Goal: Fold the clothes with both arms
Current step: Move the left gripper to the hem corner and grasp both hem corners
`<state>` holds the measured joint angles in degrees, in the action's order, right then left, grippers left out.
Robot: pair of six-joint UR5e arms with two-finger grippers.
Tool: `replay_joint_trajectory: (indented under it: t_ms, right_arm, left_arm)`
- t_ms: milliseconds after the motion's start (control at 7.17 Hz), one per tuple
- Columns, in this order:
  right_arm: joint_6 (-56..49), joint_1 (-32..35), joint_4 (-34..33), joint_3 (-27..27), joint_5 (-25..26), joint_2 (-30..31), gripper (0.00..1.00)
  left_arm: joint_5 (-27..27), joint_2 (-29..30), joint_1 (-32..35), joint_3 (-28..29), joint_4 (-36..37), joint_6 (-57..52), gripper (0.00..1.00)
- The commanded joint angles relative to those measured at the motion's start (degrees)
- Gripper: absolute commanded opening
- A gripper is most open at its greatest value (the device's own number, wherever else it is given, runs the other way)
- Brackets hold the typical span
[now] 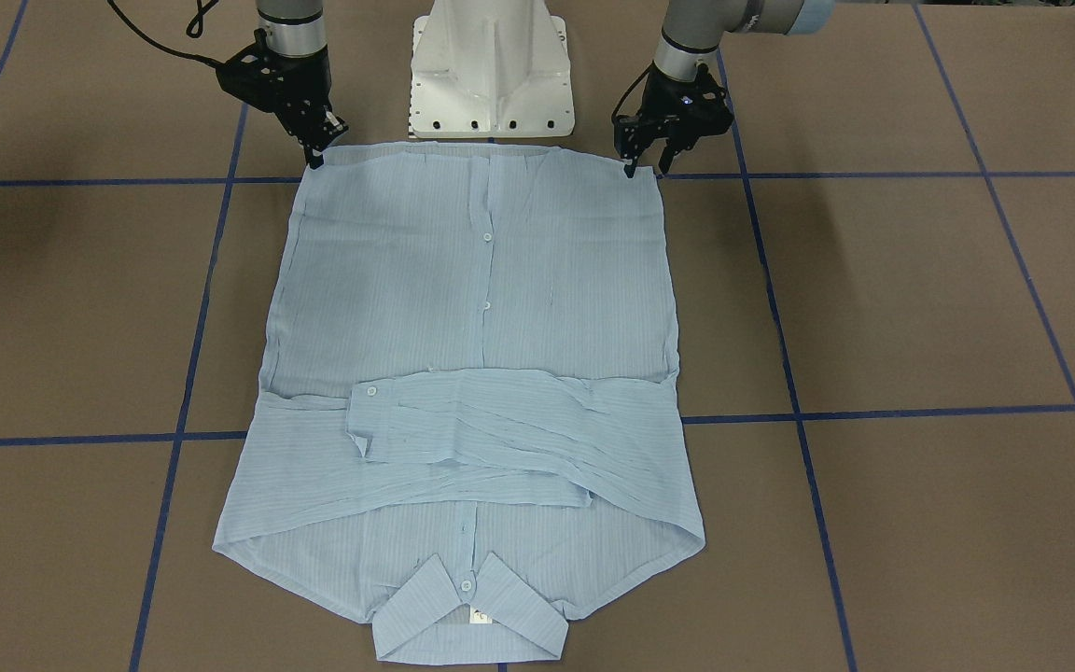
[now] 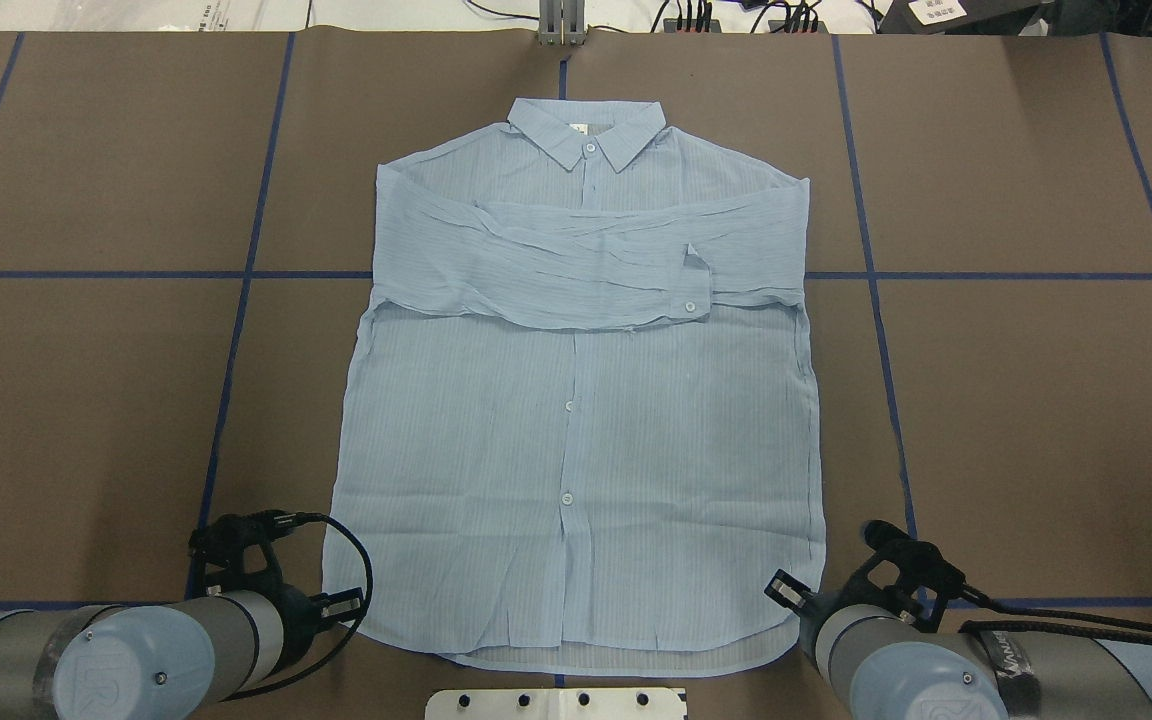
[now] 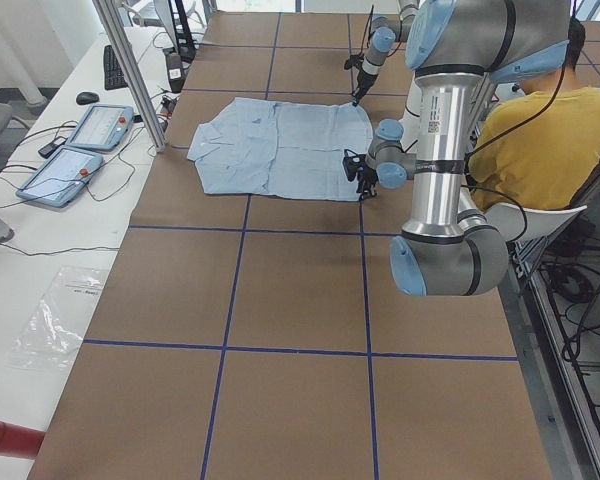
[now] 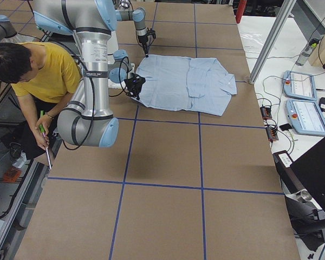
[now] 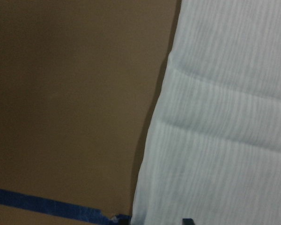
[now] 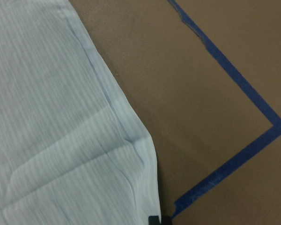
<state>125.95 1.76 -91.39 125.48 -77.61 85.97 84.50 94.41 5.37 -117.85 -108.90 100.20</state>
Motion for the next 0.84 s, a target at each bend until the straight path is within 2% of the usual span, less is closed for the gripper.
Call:
replay_joint_trajectory:
  t_ms: [0, 279, 697]
  right_arm:
    - [0.0, 0.0, 0.1, -0.1, 0.0, 0.1, 0.00]
    - [0.0, 0.6, 0.2, 0.6, 0.0, 0.6, 0.00]
    - [-1.3, 1.0, 0.0, 4.0, 0.1, 3.9, 0.00]
  left_arm:
    - [0.0, 0.1, 0.0, -0.2, 0.0, 0.1, 0.00]
    - [0.3, 0.2, 0.3, -3.8, 0.0, 0.1, 0.00]
    - [0.7, -0.3, 0.8, -12.4, 0.1, 0.3, 0.00]
